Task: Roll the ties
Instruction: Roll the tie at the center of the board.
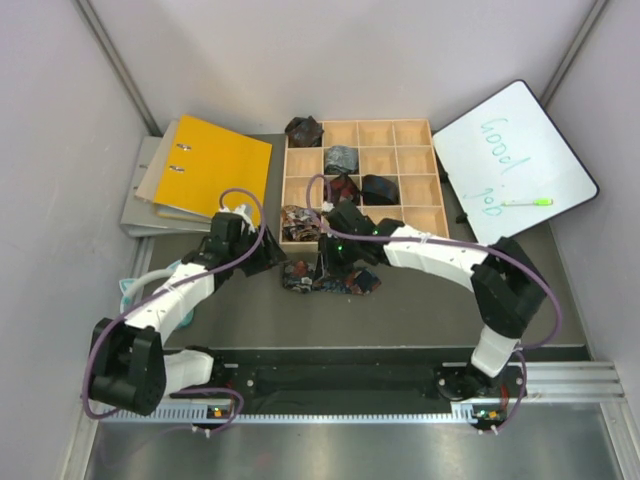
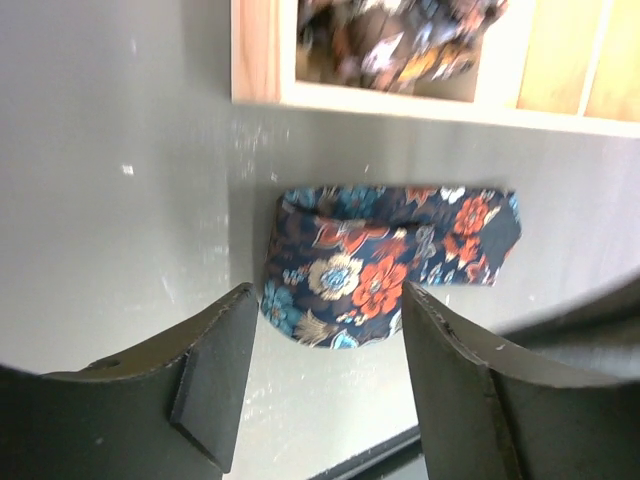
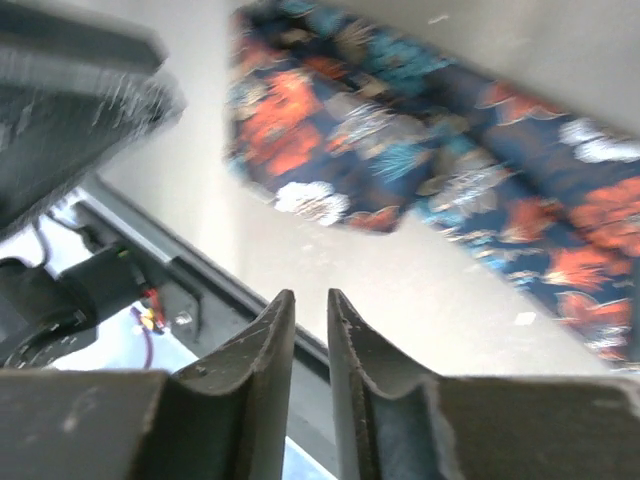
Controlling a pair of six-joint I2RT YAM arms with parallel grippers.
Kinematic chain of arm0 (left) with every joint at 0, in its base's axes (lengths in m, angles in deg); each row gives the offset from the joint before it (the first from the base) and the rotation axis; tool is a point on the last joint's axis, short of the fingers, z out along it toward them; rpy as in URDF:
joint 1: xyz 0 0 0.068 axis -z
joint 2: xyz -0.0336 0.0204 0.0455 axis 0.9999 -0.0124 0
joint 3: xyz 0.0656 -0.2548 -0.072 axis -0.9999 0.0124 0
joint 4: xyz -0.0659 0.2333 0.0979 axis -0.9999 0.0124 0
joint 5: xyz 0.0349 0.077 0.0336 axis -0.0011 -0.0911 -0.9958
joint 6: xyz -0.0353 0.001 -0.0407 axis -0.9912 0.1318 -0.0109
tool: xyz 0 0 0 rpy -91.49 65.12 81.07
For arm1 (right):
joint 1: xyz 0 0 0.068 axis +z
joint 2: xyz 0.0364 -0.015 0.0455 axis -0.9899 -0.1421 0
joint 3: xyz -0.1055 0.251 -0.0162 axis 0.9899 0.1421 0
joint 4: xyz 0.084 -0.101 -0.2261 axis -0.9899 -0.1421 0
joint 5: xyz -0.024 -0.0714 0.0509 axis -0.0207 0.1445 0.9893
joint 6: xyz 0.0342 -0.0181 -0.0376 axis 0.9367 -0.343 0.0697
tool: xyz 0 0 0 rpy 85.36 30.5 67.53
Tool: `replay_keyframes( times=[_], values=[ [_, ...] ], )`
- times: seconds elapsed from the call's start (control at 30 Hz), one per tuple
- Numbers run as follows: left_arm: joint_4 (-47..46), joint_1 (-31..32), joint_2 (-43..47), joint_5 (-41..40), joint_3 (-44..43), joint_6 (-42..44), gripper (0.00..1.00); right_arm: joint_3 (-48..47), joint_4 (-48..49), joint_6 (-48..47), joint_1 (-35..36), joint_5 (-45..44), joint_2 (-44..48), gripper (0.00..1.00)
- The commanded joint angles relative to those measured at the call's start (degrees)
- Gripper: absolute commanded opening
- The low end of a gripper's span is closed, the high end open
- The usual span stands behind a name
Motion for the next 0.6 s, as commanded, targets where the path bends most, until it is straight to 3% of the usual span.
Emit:
replay_keyframes(
  times=[0.0, 0.13, 0.57],
  values=[
    [2.39, 0.13, -1.67, -2.56, -4.68, 1.89, 0.63, 5.51, 14.26, 5.72, 4.48, -4.05, 3.98, 0.15],
    [3.18, 0.13, -1.94, -3.08, -5.65, 1.45, 0.61, 11.21, 25.06, 11.16, 8.61, -9.76, 4.33, 0.01],
    [9.33, 0.13, 5.09, -5.81, -4.87, 3.38, 0.61, 15.89, 33.53, 17.86, 13.10, -29.18, 1.44, 0.00]
  ],
)
